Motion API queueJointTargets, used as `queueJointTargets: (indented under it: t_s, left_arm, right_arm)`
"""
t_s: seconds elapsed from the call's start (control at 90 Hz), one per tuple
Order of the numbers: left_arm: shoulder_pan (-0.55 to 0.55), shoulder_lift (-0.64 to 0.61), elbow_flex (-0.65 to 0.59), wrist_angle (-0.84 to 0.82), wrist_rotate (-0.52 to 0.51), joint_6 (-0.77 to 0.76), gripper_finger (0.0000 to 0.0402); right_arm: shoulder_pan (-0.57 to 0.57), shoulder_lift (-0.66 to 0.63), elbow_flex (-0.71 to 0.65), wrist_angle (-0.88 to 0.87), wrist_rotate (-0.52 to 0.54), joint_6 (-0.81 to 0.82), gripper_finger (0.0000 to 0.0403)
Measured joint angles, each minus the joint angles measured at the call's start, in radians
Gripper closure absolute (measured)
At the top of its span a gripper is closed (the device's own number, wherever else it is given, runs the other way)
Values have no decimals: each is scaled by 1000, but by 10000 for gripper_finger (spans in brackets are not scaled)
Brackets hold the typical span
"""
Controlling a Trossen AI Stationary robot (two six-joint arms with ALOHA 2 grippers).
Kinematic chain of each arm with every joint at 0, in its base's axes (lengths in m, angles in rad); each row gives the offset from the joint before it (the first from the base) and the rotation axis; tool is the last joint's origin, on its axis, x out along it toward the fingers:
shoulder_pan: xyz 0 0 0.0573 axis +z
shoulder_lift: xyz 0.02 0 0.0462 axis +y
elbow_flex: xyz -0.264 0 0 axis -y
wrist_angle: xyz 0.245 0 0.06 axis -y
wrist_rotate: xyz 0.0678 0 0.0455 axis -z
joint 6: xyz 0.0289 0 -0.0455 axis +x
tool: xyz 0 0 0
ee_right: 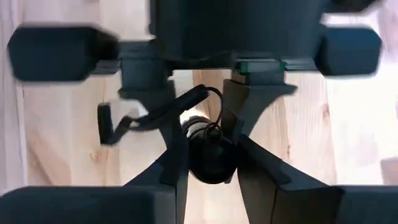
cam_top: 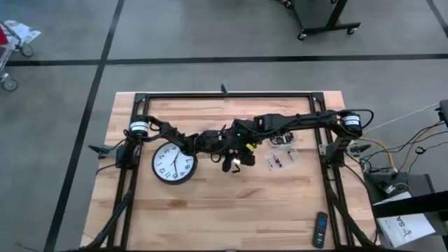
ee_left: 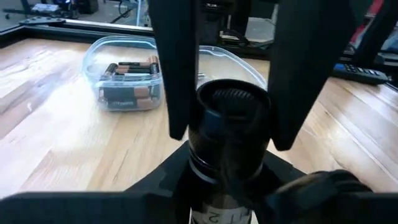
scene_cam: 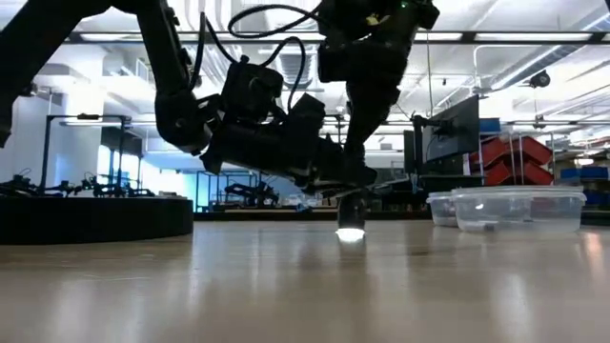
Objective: Insert battery
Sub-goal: Close the black battery compartment
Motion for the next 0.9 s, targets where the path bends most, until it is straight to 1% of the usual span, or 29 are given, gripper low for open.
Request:
queueJointTargets:
  t_s: [0.144,0.233,0.344,0.411,0.478,0.556,0.644,0.756,0.9]
  left_arm:
    - [0,0,0,6,-33,-11,293]
    - [0,0,0,7,-38,-12,296]
    - [0,0,-1,14,-38,-11,304]
    - [0,0,-1,19,-37,-11,304]
    - [0,0,-2,20,-31,-5,299]
    - [0,0,-2,21,0,-2,291]
    - [0,0,-4,25,28,16,292]
    - [2,0,-6,28,38,36,308]
    - [2,0,-6,28,85,58,309]
  right_arm:
    - [6,1,-1,4,24,202,305]
    - [11,1,-2,7,40,306,302]
    - [16,1,-2,7,46,367,308]
    - [18,1,-2,9,43,371,309]
    - [20,1,-1,9,44,353,302]
    - [21,-4,2,7,28,318,284]
    - [23,-11,15,-3,14,230,259]
    - [27,-23,43,-2,9,59,232]
    - [34,-19,45,-13,14,-157,210]
